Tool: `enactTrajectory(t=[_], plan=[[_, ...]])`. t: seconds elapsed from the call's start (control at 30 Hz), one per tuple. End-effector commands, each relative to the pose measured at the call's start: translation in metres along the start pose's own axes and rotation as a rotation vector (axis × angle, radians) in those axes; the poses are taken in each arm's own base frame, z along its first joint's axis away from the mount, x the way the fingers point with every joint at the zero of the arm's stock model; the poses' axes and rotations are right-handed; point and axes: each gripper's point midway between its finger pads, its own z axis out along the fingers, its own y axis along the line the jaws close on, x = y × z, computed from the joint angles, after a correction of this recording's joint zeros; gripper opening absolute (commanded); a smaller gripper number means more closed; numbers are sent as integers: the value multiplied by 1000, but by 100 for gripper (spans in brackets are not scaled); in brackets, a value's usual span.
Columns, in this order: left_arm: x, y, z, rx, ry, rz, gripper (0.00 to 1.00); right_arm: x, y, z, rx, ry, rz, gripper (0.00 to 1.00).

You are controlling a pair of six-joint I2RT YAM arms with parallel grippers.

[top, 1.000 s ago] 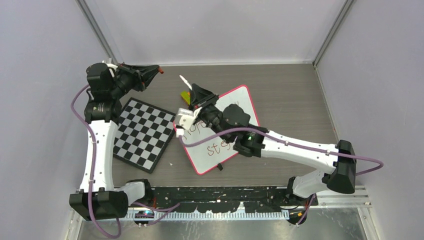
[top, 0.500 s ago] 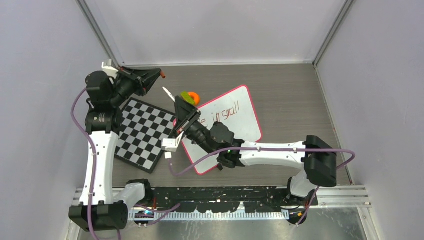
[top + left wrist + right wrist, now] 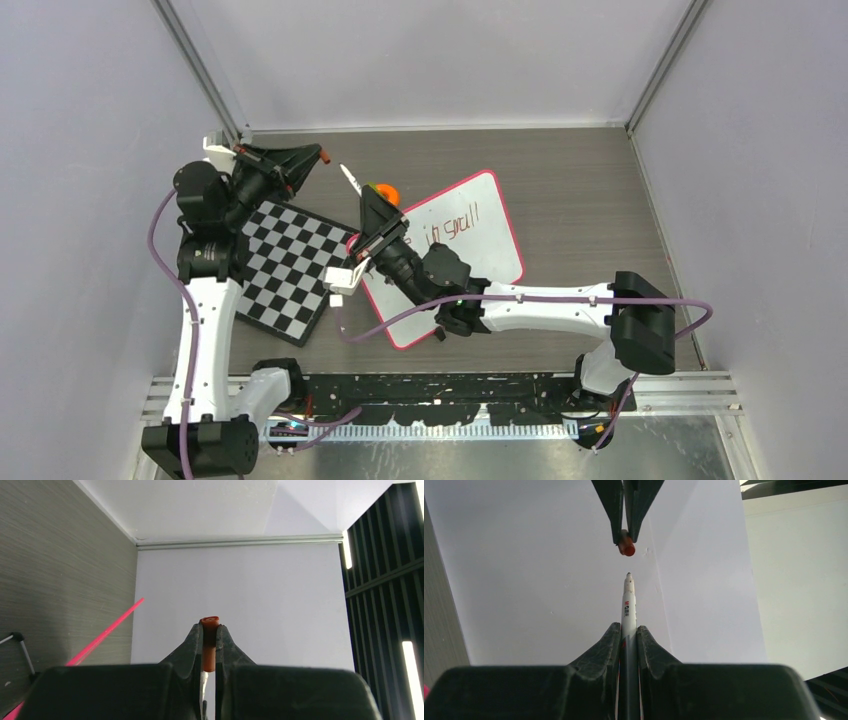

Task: Write a sentence on the whiteboard
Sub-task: Close the whiteboard marker at the center of the board.

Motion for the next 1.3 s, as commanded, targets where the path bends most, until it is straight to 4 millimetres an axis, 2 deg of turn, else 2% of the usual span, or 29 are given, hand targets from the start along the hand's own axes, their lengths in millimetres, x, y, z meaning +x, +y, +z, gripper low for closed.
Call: enactTrajectory(t=[0.0, 0.43, 0.7, 1.27], plan=[[4, -34, -12, 119, -4, 72, 0, 10, -44, -5, 89, 38, 41, 0], [4, -30, -8, 107, -8, 92, 0, -6, -45, -3, 97, -2, 39, 0], [7, -21, -7, 81, 0, 97, 0, -6, -46, -1, 96, 6, 42, 0], [17, -21, -6, 84, 38, 116, 0, -8, -42, 2, 80, 8, 37, 0]])
